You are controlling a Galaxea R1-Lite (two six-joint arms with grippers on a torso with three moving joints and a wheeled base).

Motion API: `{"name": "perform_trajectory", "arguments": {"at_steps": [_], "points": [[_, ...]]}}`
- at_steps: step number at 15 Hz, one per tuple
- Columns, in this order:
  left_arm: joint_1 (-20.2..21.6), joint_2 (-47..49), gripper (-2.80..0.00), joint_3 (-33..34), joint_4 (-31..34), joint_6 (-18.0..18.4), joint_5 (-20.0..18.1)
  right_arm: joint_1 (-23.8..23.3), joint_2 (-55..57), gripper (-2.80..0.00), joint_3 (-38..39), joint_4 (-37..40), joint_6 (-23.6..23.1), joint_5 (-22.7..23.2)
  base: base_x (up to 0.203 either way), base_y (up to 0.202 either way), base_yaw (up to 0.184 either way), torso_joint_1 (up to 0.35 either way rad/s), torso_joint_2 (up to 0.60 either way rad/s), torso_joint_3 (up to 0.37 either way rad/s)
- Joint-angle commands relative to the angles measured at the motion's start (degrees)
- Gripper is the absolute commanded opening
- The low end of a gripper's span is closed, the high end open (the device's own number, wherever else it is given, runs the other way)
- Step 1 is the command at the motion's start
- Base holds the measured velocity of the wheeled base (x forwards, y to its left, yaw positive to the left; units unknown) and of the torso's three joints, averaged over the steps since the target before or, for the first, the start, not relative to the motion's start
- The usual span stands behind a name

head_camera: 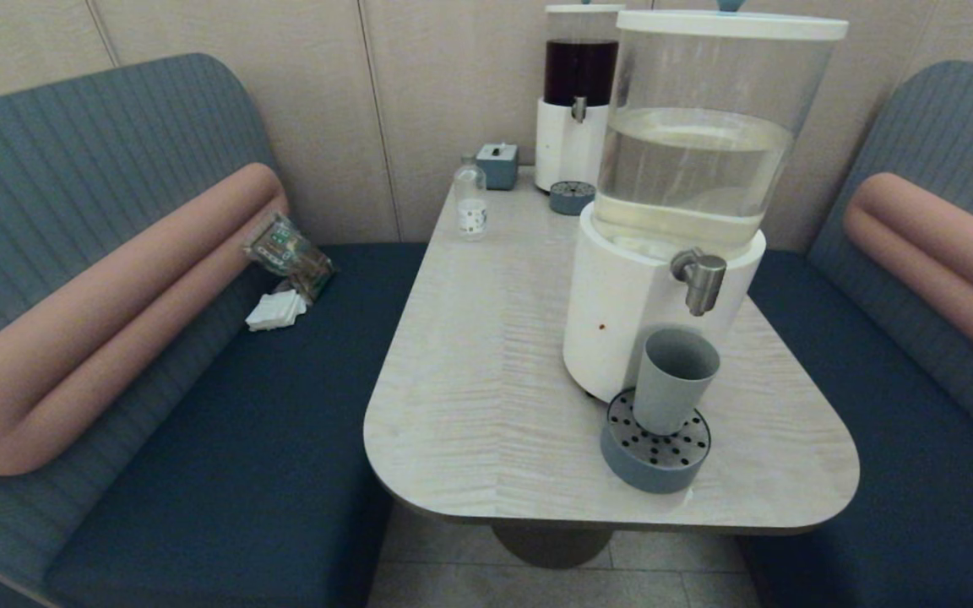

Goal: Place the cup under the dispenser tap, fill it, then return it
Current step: Turn on the faucet

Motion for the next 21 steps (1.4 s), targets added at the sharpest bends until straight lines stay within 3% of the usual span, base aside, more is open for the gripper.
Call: {"name": "perform_trajectory", "arguments": {"at_steps": [1, 4, 6, 15, 17, 21], "points": [[0.00, -0.01, -2.80, 0.10, 1.36, 0.02, 1.62, 0.03, 0.07, -2.80, 0.00, 0.03, -0.01, 0.01, 0.000, 0.000, 0.000, 0.000, 0.00, 0.000], [0.00, -0.10, -2.80, -0.01, 2.20, -0.44, 2.17, 0.03, 0.07, -2.80, 0.00, 0.03, -0.01, 0.01, 0.000, 0.000, 0.000, 0.000, 0.00, 0.000], [0.07, -0.05, -2.80, 1.86, 2.51, 0.43, 7.52, 0.03, -0.01, -2.80, 0.09, -0.14, -0.89, -0.17, 0.000, 0.000, 0.000, 0.000, 0.00, 0.000], [0.09, -0.10, -2.80, 1.73, 2.40, -0.52, 6.64, 0.03, -0.01, -2.80, -0.25, -0.18, -1.52, -1.08, 0.000, 0.000, 0.000, 0.000, 0.00, 0.000], [0.09, -0.10, -2.80, 1.73, 2.40, -0.52, 6.64, 0.04, 0.23, -2.80, -6.87, 1.96, -1.54, -0.31, 0.000, 0.000, 0.000, 0.000, 0.00, 0.000], [0.09, -0.10, -2.80, 1.73, 2.40, -0.52, 6.64, 0.22, 7.96, -2.80, -32.43, 13.64, 3.72, 2.32, 0.000, 0.000, 0.000, 0.000, 0.00, 0.000]]}}
